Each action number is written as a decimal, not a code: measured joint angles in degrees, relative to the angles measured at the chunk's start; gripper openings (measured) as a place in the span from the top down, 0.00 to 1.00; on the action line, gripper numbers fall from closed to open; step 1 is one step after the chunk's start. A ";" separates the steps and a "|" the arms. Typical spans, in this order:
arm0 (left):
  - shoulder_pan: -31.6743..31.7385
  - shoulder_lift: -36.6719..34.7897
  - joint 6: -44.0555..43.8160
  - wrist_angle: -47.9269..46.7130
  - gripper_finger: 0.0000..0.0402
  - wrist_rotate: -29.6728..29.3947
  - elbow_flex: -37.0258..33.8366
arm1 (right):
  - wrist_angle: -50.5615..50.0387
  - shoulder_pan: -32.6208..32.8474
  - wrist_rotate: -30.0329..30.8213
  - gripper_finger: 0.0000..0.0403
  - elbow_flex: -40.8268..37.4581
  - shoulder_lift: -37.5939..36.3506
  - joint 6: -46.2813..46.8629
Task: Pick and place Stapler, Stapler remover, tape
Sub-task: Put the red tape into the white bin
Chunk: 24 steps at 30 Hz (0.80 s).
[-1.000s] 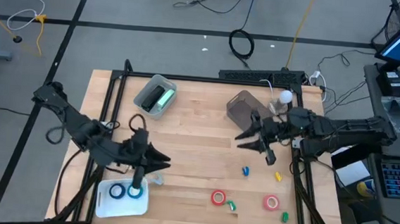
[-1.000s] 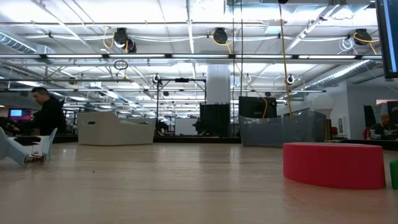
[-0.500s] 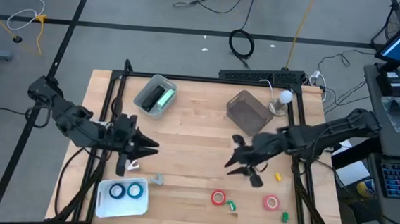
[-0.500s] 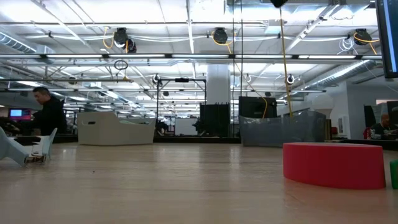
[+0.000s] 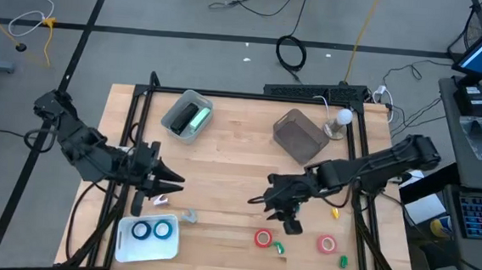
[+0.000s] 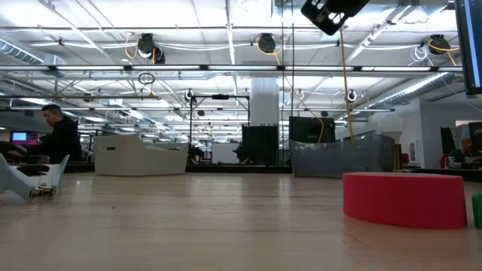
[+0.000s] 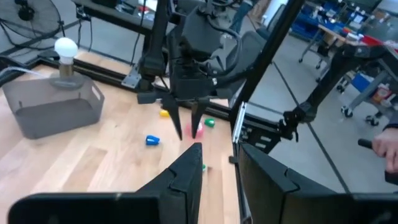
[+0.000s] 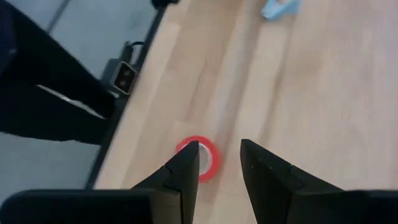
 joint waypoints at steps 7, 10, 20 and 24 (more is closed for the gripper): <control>-1.51 -0.02 -0.61 -2.09 0.73 0.00 -0.02 | -0.93 1.02 -2.00 0.68 0.00 3.44 4.67; -2.00 -0.07 -0.60 -2.30 0.73 0.03 -0.02 | -0.75 1.32 -2.07 0.61 0.00 5.13 6.49; -4.08 -0.42 -0.53 -2.56 0.73 0.03 -0.02 | -0.27 2.32 -2.07 0.42 -0.09 12.66 9.66; -4.38 -0.42 -0.57 -3.00 0.73 0.03 -0.02 | 0.53 2.16 -1.85 0.41 -0.09 14.94 9.69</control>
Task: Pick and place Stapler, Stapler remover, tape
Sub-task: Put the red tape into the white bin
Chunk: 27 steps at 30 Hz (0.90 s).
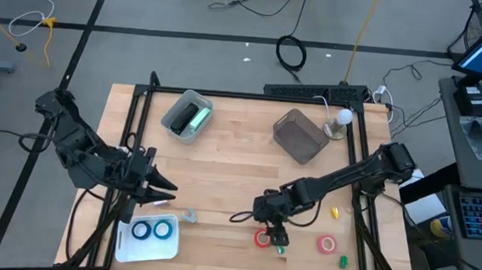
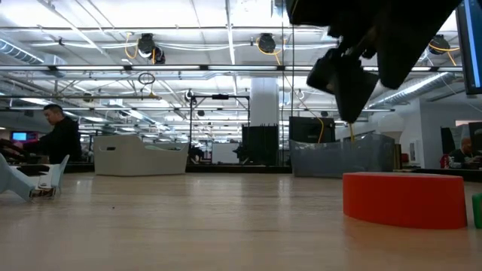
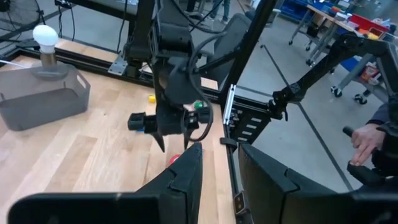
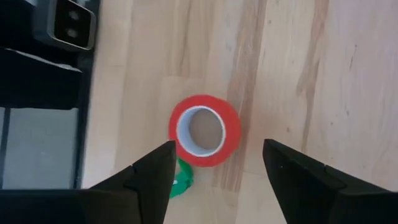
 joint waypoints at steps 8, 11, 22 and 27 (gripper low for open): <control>0.00 0.00 -0.03 -0.70 0.73 0.00 0.00 | 1.36 0.01 -0.07 0.43 0.00 5.51 1.02; 0.00 0.00 -0.04 -0.76 0.73 0.00 -0.02 | 2.11 0.00 -0.07 0.43 0.00 7.00 1.03; 0.07 0.17 0.07 -2.19 0.73 -0.02 -0.12 | 3.31 0.00 1.42 0.46 0.00 10.09 1.48; 0.07 0.20 -1.01 0.12 0.73 -0.01 -3.30 | 2.25 -0.05 1.50 0.56 0.12 11.16 3.32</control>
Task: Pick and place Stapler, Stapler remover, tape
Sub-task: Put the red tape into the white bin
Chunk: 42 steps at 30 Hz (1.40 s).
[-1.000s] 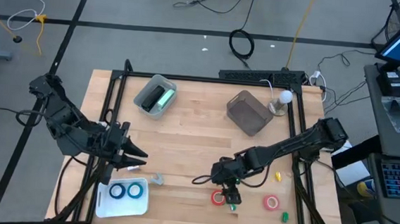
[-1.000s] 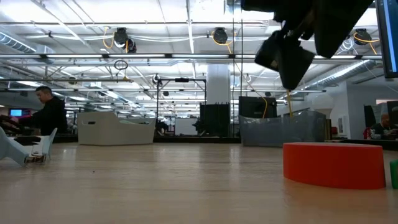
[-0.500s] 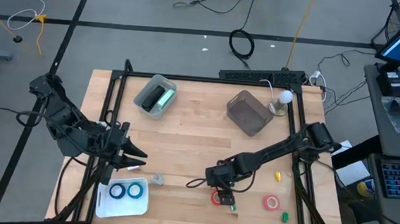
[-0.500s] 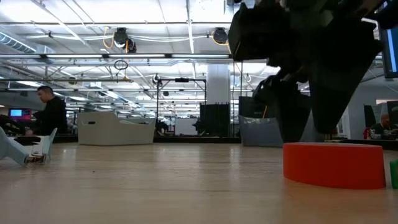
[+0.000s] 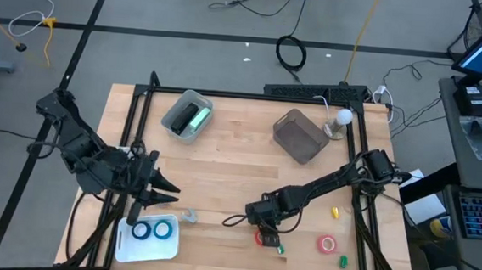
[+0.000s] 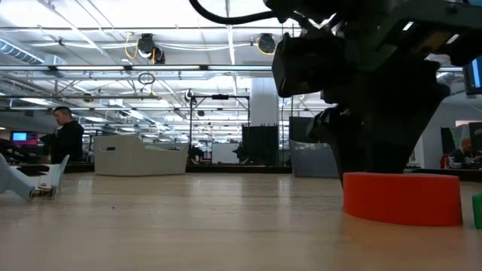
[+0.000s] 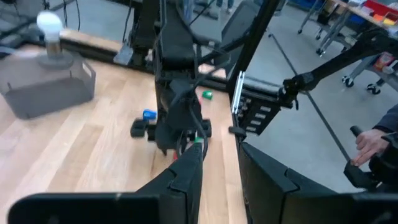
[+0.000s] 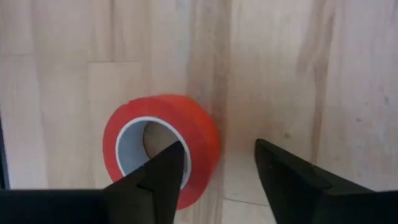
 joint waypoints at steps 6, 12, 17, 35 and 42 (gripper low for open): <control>0.00 -0.02 -2.56 4.04 0.73 0.03 -4.02 | -0.43 -0.29 0.48 0.78 -0.10 0.09 1.07; -0.01 -0.03 -3.41 9.58 0.73 0.50 -9.18 | -1.08 -1.43 -0.26 0.92 -0.47 -2.06 0.08; 0.28 -0.02 -5.27 16.55 0.73 0.50 -15.43 | 1.12 -2.99 -0.22 0.92 -0.42 -6.76 -0.70; 9.55 2.15 -13.06 42.60 0.73 0.58 -28.92 | 20.75 -10.80 0.29 0.92 -0.29 -22.80 -6.54; 13.97 7.64 -8.96 55.59 0.73 2.89 -28.91 | 25.46 -13.33 4.45 0.92 -0.29 -23.37 -12.05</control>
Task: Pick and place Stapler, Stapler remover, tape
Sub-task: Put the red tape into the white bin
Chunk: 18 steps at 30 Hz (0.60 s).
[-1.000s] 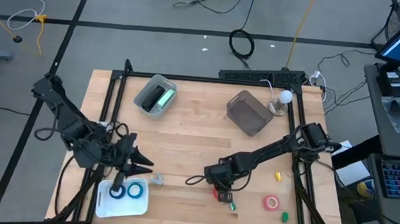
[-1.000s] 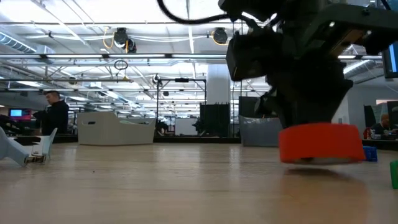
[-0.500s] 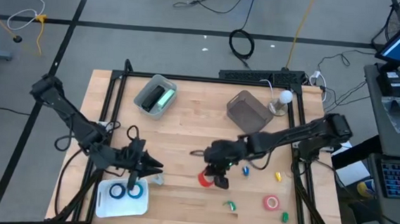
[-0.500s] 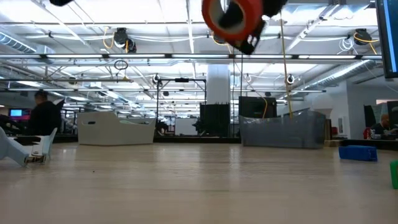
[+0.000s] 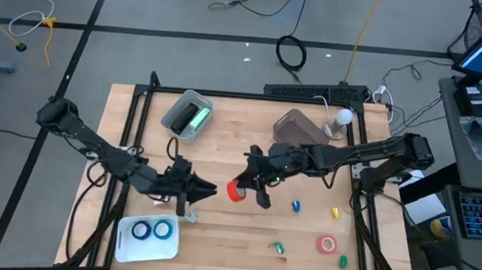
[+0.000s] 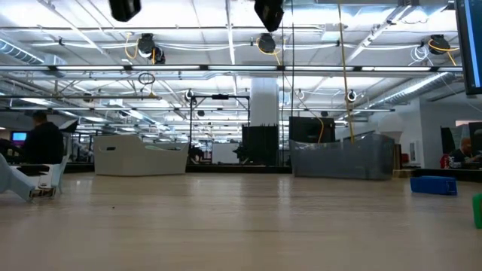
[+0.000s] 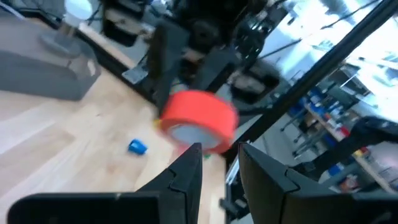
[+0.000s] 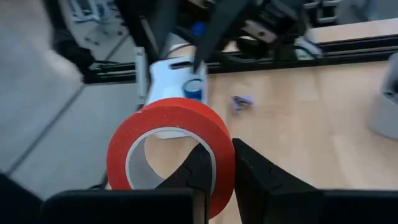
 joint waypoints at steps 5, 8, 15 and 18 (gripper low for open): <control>2.41 1.96 -1.09 2.99 0.73 2.31 -0.01 | 0.64 -1.62 0.43 0.92 -0.02 0.00 -2.24; 3.65 2.81 -1.76 6.03 0.69 3.69 0.01 | 0.65 -2.31 0.35 0.92 -0.02 0.02 -3.16; 6.08 3.33 -3.65 6.91 0.51 3.87 0.01 | 0.27 -3.61 0.28 0.92 -0.02 -0.74 -5.21; 6.95 3.33 -4.65 6.93 0.46 3.90 0.01 | 2.06 -3.76 0.29 0.92 0.07 -1.04 -6.11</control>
